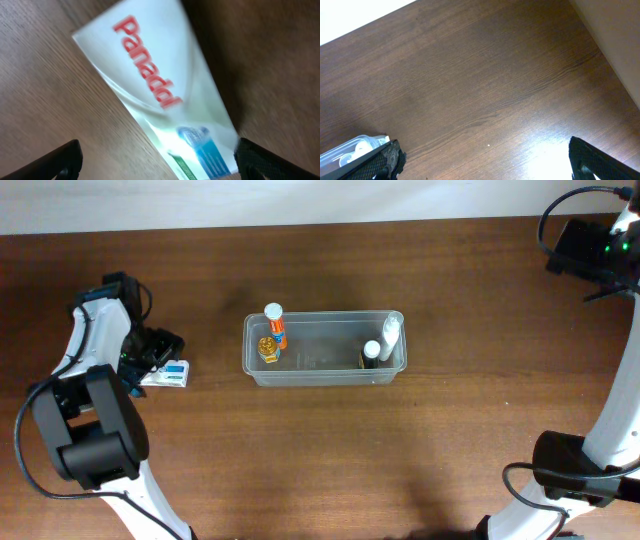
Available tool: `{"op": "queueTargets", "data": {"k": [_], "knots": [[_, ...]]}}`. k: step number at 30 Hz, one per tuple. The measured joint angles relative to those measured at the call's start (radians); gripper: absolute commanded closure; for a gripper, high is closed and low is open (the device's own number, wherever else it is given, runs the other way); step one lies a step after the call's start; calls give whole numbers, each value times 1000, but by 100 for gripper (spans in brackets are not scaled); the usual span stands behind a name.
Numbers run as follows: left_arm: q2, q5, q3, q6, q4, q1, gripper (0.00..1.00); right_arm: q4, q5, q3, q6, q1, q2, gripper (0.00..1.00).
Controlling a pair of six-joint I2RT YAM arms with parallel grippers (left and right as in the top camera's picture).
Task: Pack container
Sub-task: 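Grasp the white Panadol box with the left gripper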
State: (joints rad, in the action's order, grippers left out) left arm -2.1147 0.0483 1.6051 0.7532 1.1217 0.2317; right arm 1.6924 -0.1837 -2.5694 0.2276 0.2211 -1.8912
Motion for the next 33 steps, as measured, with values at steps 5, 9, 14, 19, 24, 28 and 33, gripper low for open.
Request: {"op": "queueTargets", "data": {"k": [5, 9, 14, 19, 24, 28, 33], "knots": [[20, -16, -64, 27, -100, 7, 2, 0, 0, 0, 0, 0, 0, 2], [30, -16, -156, 62, -181, 7, 2, 0, 0, 0, 0, 0, 0, 2], [42, -27, -188, 82, -224, 11, 2, 0, 0, 0, 0, 0, 0, 2], [43, -27, -191, 85, -240, 11, 17, 0, 0, 0, 0, 0, 0, 2], [43, -9, -193, 77, -273, 10, 19, 0, 0, 0, 0, 0, 0, 2], [45, -3, -193, 20, -335, 11, 28, 0, 0, 0, 0, 0, 0, 2], [45, -53, -183, -99, -383, 12, 48, 0, 0, 0, 0, 0, 0, 2]]}}
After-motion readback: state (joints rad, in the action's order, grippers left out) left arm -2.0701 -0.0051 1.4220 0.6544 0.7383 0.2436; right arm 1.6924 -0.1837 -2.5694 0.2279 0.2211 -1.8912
